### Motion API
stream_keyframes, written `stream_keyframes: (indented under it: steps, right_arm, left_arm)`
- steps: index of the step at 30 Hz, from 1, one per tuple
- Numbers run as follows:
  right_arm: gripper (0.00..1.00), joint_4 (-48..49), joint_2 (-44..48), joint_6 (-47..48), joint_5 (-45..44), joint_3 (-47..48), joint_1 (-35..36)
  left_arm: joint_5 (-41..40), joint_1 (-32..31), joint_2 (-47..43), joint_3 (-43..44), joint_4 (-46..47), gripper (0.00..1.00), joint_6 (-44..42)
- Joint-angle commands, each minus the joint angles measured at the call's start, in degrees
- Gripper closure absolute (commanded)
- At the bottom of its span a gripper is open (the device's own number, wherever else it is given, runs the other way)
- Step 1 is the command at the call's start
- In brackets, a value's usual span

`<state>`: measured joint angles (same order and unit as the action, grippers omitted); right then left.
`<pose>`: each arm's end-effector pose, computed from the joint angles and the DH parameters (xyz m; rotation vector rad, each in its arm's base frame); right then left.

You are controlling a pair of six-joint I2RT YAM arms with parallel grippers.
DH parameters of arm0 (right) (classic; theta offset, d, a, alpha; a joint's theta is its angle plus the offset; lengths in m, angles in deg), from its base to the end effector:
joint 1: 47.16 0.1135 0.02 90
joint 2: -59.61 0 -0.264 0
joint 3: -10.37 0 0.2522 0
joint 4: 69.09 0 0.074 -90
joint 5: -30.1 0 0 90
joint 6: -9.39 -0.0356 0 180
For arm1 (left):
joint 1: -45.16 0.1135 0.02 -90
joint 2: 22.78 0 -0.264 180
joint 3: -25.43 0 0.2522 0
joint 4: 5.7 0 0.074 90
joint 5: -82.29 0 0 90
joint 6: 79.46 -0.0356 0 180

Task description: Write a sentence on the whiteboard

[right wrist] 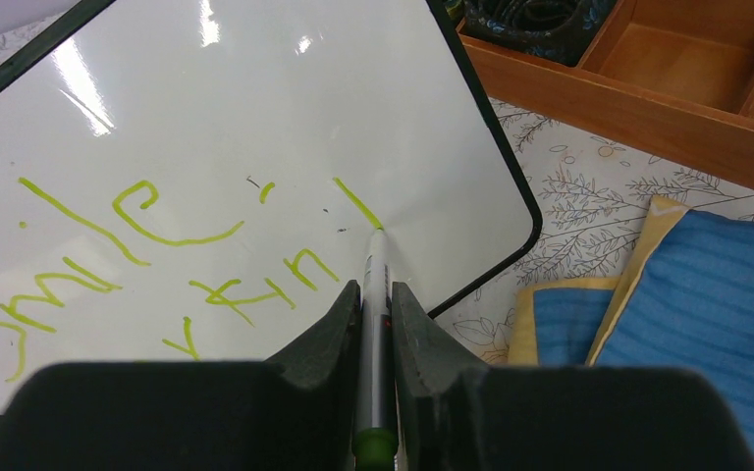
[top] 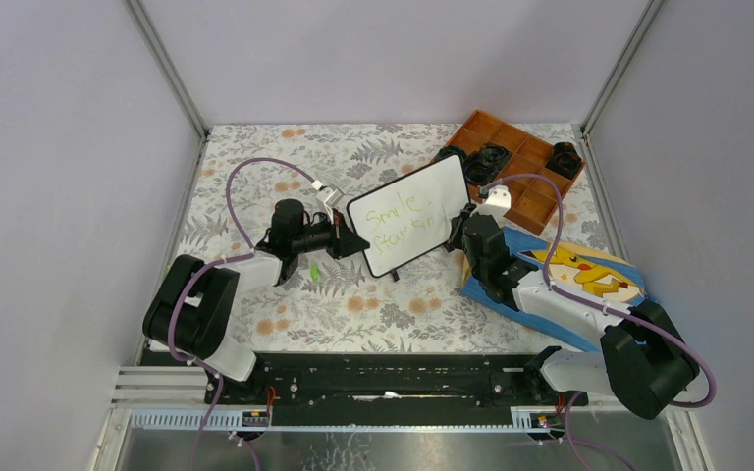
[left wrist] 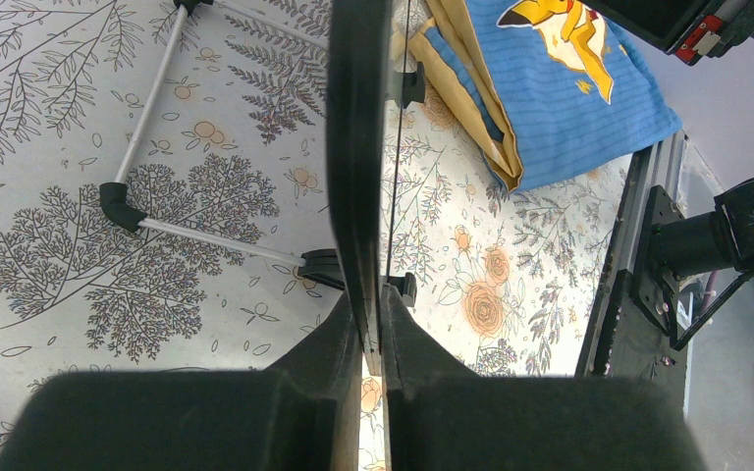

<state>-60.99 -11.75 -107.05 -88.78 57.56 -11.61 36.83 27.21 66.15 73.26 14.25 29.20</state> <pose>0.2270 0.1411 0.2313 0.2039 1.8144 0.2990 0.2756 -0.1155 0.1758 0.5304 1.9357 -1.1673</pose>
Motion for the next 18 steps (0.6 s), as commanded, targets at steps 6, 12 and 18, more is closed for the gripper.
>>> stream_keyframes:
  steps: [6, 12, 18]
  right_arm:
    - [1.00, 1.75, 0.31, -0.52, 2.00, 1.73, -0.44]
    - [1.00, 2.53, 0.34, -0.11, 3.11, 2.45, -0.48]
    - [1.00, 3.29, 1.30, 0.20, 4.03, 2.69, -0.48]
  left_arm:
    - [-3.33, -0.85, 1.39, -0.89, -7.87, 1.00, -4.15]
    - [-3.38, -0.92, 1.33, -0.85, -7.86, 1.00, -4.15]
    - [-3.36, -0.94, 1.51, -0.84, -7.87, 1.00, -4.15]
